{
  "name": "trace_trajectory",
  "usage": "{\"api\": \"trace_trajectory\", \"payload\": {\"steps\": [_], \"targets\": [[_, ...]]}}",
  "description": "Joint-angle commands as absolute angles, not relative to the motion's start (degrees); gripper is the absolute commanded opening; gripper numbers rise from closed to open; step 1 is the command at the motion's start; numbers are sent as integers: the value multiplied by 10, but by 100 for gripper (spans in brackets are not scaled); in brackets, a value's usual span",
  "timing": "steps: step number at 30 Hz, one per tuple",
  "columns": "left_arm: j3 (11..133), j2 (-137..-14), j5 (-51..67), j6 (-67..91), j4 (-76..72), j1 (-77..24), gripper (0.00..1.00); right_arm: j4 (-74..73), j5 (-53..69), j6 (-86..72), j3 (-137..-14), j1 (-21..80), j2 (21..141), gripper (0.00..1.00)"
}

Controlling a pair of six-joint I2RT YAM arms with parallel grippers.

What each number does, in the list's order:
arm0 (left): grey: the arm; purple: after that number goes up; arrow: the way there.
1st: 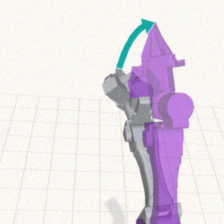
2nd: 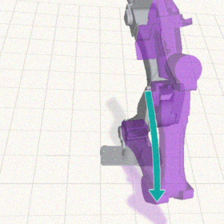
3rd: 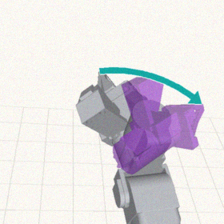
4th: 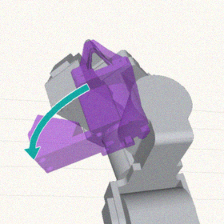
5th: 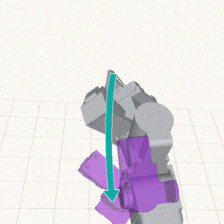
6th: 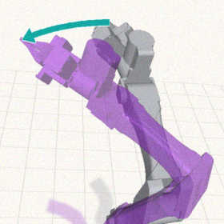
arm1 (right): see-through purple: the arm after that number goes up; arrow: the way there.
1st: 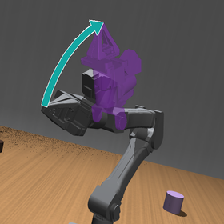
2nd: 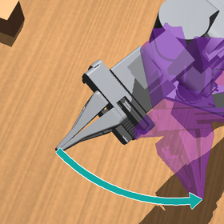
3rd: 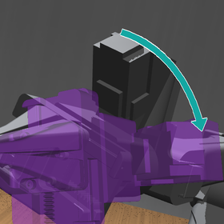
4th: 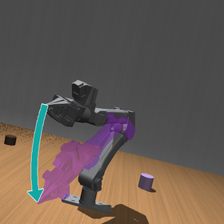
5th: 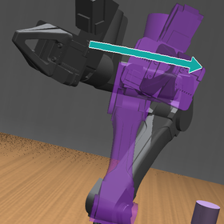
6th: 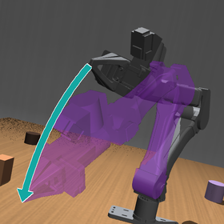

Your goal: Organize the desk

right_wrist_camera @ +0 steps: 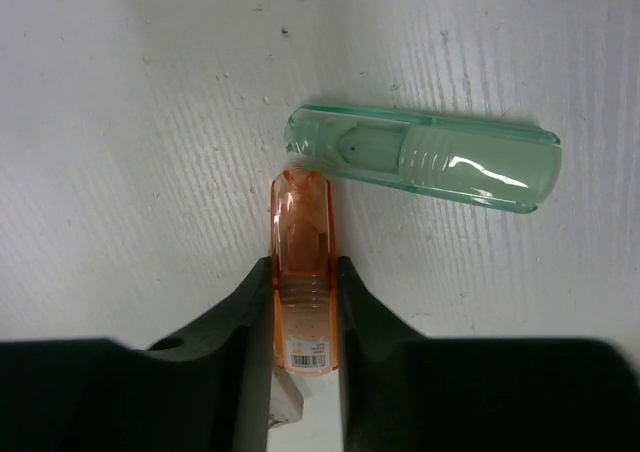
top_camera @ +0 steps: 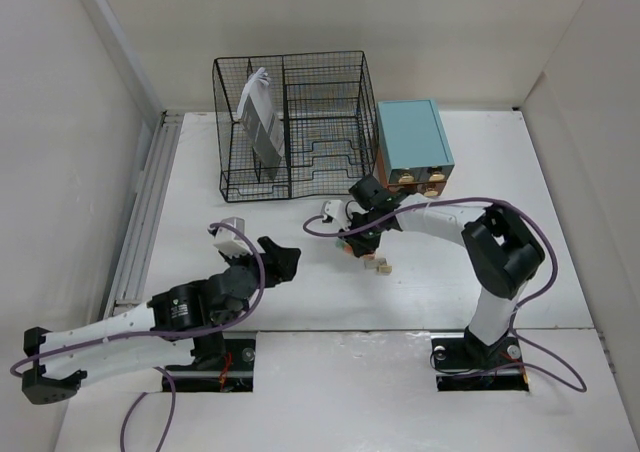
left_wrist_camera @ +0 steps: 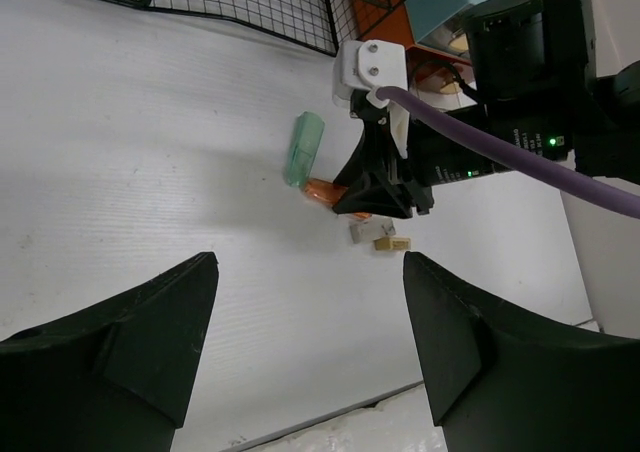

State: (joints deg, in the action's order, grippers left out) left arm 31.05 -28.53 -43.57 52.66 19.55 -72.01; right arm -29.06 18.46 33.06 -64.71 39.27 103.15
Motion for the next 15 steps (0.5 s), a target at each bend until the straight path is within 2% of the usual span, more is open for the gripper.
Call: {"api": "trace_trajectory", "payload": {"steps": [1,2,4,7,15], "targets": [[298,-286,-442,526,191,-723,72,-283,170,317,-659,400,1041,5],[298,-291,-442,526,186,-723,70,-288,170,323,-659,400,1034,0],[298,-291,-442,521,185,-723,70,-288,176,323,-659,400,1016,0],[285,-315,-436,491,149,-723,64,-304,181,335,-673,400,968,0],[297,-495,-436,441,23,-723,62,-310,160,345,-694,333,868,0]]}}
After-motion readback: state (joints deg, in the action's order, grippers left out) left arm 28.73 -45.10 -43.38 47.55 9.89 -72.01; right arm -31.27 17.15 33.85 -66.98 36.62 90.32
